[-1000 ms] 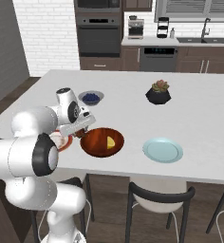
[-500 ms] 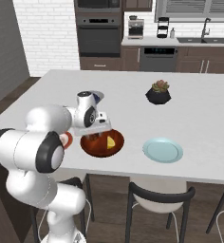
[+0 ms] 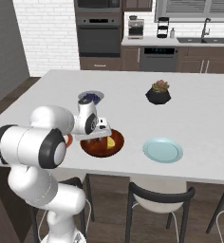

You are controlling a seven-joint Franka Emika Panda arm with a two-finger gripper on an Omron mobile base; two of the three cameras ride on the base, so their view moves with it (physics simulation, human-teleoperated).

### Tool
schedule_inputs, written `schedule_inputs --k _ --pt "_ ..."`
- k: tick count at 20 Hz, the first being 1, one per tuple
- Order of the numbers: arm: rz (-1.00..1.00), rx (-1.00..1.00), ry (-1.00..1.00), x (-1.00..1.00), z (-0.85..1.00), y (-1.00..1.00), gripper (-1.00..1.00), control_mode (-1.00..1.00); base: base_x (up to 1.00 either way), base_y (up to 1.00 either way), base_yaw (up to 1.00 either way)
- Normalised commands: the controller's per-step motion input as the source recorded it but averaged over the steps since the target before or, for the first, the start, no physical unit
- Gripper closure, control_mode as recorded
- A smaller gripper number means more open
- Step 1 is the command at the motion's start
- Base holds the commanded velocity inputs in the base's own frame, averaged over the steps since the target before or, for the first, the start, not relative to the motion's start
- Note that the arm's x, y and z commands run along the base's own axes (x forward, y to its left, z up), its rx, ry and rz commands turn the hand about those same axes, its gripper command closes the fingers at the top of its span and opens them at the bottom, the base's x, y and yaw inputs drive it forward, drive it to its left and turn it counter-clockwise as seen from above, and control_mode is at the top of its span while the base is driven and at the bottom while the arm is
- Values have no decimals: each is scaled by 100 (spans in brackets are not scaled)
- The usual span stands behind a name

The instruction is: Pick the chicken drumstick and lemon wedge from their plates and place them in the bowl. Then put the bowl in the fridge.

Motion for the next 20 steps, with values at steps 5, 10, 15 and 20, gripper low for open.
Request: schedule_inputs --k 5,10,15,20 --pt "0 0 0 14 0 0 -100 -100 0 0 0" --pt "0 0 -1 12 0 0 -100 -100 0 0 0" --pt "-2 0 -1 -8 18 -7 -100 -100 0 0 0" --pt "-28 7 -4 -66 72 -56 -100 -100 0 0 0"
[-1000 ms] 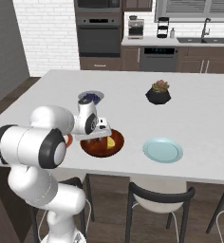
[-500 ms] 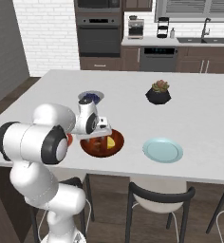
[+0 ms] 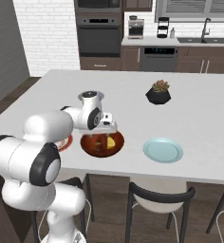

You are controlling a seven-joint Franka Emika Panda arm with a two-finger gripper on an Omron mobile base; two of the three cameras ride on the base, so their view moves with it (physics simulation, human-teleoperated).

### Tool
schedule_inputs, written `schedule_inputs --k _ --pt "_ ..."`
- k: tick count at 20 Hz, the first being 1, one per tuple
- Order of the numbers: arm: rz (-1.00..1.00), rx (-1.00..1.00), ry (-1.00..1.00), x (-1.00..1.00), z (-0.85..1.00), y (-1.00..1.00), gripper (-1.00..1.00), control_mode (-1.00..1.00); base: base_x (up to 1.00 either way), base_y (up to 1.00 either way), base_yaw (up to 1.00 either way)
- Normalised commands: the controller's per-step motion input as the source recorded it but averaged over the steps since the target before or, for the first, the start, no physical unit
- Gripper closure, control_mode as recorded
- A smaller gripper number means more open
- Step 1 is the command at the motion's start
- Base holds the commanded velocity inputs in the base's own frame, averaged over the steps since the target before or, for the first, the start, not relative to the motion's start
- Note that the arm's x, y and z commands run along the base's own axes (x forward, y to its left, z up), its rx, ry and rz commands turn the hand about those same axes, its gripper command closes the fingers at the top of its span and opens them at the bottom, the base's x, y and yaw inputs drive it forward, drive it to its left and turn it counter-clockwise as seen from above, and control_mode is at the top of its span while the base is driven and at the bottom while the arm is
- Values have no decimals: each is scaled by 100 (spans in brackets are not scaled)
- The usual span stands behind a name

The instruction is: Pick the chicken drumstick and lemon wedge from their plates and place them in the bowl. Then put the bowl in the fridge.

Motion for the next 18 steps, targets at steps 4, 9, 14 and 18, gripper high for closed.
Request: schedule_inputs --k 4,9,14,18 --pt "-44 23 -4 -58 42 -67 -100 -100 0 0 0" --pt "-63 34 -1 -31 -8 -26 -100 -100 0 0 0" --pt "-41 13 1 3 -12 -9 -100 -100 0 0 0" --pt "-20 1 4 11 -41 -2 -100 -100 0 0 0"
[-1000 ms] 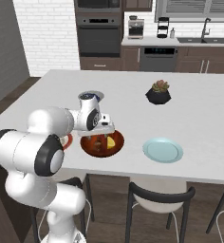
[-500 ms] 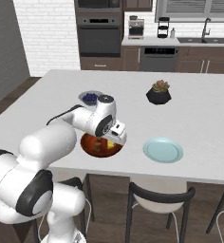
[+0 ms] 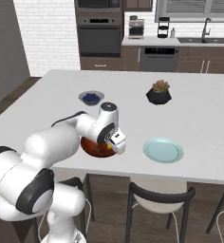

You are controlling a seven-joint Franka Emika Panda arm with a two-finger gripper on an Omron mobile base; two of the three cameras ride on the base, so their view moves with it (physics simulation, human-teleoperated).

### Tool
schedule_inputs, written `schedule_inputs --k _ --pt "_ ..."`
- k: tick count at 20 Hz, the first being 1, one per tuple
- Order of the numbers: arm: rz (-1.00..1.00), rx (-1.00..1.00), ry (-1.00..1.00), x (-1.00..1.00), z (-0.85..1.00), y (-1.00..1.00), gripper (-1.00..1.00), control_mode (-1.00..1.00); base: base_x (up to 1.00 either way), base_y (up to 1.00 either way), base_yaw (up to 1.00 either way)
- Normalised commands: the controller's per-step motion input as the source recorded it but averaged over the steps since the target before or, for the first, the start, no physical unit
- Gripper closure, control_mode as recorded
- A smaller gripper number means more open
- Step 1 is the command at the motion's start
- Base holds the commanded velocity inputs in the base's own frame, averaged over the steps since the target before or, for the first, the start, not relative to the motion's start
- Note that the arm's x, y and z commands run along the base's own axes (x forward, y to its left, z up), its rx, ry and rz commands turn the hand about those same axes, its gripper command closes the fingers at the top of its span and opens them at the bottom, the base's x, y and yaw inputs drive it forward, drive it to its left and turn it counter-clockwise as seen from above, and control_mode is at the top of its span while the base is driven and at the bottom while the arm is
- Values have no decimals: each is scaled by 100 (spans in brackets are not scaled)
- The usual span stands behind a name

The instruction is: Pick the chicken drumstick and lemon wedge from their plates and place them in the bowl. Then put the bowl in the fridge.

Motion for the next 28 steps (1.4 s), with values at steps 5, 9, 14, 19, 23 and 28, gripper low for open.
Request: schedule_inputs --k 5,9,14,19,23,28 --pt "-5 0 2 0 -42 0 -100 -100 0 0 0" --pt "0 5 0 0 -17 0 -100 -100 0 0 0" --pt "4 2 0 16 -13 0 -100 -100 0 0 0" --pt "4 0 5 32 -26 0 -100 -100 0 0 0" --pt "3 0 6 14 -28 0 -100 -100 0 0 0" --pt "2 0 2 1 -8 0 -100 -100 0 0 0"
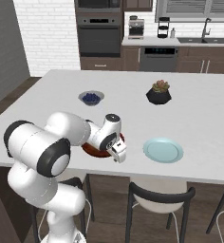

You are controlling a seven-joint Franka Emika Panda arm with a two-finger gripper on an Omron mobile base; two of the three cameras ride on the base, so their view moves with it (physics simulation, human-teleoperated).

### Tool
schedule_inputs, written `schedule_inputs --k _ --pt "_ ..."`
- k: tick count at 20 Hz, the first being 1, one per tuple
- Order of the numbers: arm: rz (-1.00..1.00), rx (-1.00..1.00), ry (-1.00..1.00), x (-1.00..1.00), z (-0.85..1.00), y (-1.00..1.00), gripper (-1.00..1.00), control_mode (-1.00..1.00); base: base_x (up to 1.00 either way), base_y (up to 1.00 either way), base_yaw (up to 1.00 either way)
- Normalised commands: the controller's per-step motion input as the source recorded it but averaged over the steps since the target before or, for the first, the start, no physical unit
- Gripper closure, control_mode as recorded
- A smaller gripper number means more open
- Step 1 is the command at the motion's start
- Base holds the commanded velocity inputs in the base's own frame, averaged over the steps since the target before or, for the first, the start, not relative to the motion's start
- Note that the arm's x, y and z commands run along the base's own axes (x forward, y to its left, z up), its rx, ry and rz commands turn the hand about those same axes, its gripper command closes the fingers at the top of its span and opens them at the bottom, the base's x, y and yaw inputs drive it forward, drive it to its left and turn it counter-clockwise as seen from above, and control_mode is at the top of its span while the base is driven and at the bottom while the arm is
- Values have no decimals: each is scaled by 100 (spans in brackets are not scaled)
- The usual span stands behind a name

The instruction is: Pick the chicken drumstick and lemon wedge from their plates and place them in the bowl. Then put the bowl in the fridge.

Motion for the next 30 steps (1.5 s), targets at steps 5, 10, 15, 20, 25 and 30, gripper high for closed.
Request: schedule_inputs --k 5,10,15,20,25,30 --pt "0 0 0 0 -4 0 100 -100 0 0 0" --pt "0 0 -1 0 0 0 100 -100 0 0 0" --pt "0 0 -6 0 0 9 100 -100 0 0 0" --pt "-6 9 -6 0 24 0 100 -100 0 0 0" --pt "-17 24 -1 0 67 0 100 -100 0 0 0" --pt "-30 34 7 0 75 0 100 -100 0 0 0"
